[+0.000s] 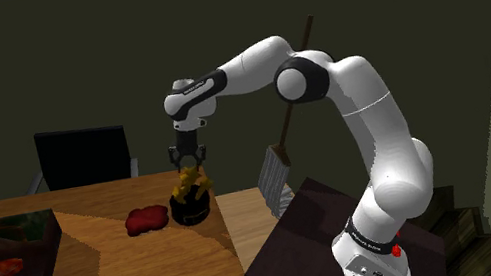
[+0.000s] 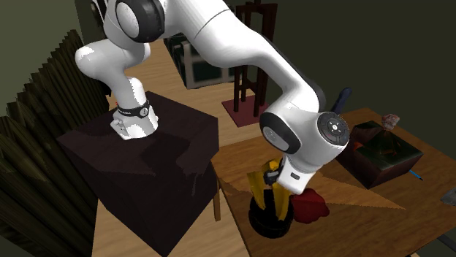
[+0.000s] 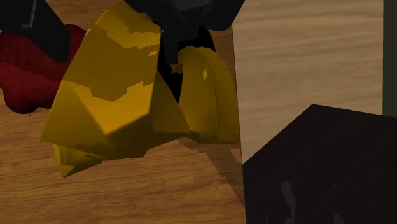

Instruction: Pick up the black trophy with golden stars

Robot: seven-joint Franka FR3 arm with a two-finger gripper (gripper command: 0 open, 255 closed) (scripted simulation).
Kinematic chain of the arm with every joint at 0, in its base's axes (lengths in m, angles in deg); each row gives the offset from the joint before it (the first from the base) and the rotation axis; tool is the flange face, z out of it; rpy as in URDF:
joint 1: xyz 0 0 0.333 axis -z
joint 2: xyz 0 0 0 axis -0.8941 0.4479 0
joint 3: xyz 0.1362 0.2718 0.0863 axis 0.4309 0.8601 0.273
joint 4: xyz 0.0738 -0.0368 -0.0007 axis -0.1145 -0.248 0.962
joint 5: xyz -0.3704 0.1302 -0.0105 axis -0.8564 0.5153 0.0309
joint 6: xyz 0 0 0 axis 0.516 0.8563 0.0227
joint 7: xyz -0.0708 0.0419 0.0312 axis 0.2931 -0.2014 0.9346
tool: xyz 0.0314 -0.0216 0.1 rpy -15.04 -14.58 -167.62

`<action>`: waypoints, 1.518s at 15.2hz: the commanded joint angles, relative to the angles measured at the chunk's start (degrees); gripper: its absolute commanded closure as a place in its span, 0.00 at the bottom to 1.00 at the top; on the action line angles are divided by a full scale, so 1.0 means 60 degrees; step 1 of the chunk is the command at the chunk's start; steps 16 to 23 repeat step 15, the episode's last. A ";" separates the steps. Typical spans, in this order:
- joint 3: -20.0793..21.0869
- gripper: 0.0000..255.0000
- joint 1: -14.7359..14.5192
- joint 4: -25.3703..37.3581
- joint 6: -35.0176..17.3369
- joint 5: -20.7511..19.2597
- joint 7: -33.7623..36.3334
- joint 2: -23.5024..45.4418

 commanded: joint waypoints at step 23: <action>-0.0030 1.00 0.0021 0.0013 0.1098 -0.0077 0.0245 -0.1122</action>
